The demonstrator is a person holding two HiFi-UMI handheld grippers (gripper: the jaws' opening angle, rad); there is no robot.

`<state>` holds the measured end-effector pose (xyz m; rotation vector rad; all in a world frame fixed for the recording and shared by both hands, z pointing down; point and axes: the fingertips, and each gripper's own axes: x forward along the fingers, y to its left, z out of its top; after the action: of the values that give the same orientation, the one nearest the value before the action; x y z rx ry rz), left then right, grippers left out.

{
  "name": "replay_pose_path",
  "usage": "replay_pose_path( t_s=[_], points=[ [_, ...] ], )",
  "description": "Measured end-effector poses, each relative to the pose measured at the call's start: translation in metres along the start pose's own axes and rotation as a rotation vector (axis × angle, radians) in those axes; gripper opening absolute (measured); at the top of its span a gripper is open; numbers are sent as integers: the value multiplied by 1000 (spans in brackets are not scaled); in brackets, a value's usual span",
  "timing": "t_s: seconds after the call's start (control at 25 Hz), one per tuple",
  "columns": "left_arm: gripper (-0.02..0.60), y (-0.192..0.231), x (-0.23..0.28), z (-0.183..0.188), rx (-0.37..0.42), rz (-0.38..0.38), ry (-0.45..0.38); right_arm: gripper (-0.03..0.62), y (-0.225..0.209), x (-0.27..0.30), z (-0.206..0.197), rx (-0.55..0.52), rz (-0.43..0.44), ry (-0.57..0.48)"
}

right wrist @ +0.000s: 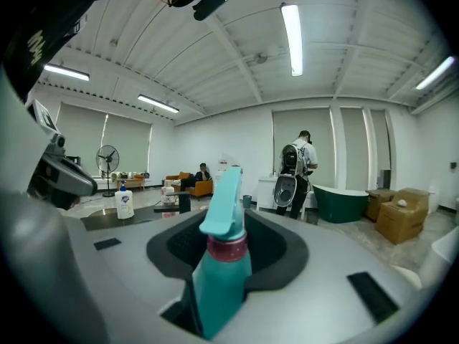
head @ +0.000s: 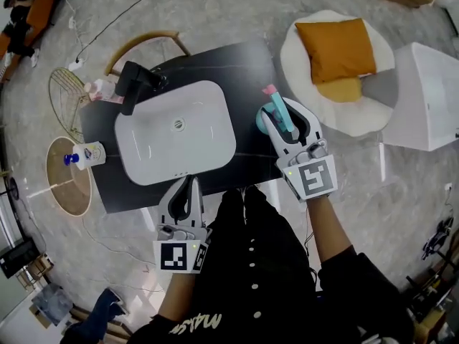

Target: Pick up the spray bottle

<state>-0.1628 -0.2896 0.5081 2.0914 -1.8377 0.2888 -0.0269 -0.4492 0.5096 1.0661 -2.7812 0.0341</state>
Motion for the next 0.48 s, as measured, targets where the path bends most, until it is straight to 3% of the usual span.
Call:
replay_pose_path(
  t_s=[0.48],
  points=[
    [28,-8,20,85,65,-85,-169,135,-7,-80,80,9,-135,-60]
  ],
)
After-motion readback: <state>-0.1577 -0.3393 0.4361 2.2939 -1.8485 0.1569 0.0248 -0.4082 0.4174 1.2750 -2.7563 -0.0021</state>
